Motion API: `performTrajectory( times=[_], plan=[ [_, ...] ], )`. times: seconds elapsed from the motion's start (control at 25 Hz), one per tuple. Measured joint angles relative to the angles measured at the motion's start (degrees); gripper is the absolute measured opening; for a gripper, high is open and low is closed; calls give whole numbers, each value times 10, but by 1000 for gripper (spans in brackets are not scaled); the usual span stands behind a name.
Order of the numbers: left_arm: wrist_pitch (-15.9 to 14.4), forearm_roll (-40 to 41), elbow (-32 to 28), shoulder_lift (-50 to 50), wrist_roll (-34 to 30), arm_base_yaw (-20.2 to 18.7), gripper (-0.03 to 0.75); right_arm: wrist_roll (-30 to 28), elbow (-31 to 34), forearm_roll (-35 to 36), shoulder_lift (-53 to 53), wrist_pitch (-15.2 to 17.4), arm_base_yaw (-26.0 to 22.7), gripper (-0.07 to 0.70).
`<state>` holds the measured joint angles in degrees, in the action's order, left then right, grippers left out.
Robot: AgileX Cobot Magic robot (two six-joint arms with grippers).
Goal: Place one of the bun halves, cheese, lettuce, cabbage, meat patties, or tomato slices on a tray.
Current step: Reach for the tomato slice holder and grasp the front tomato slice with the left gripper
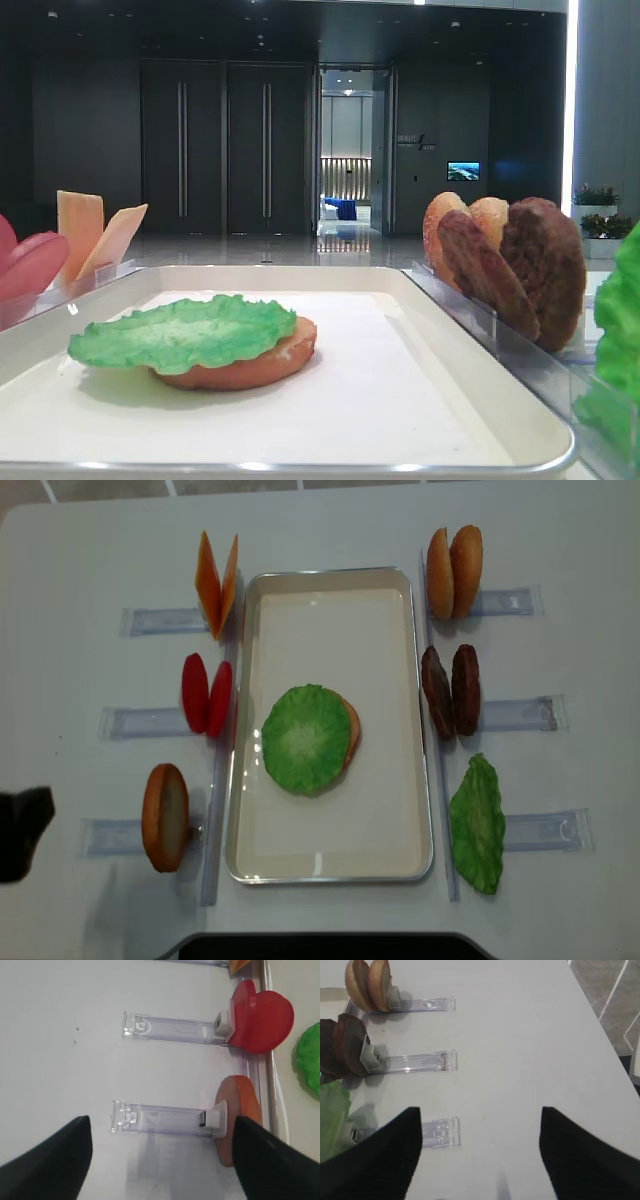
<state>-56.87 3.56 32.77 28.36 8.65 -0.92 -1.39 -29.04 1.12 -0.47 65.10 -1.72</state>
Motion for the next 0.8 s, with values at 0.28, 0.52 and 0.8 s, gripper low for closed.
performTrajectory(
  times=[0.28, 0.52, 0.8],
  plan=[
    [42, 21, 139, 360, 6, 0, 666, 0, 0, 0, 0, 0, 0, 475],
    [49, 15, 275, 556, 6, 0, 662, 0, 0, 0, 0, -1, 0, 475],
    [19, 14, 350, 602, 48, -64, 628, 0, 0, 0, 0, -1, 0, 474]
  ],
)
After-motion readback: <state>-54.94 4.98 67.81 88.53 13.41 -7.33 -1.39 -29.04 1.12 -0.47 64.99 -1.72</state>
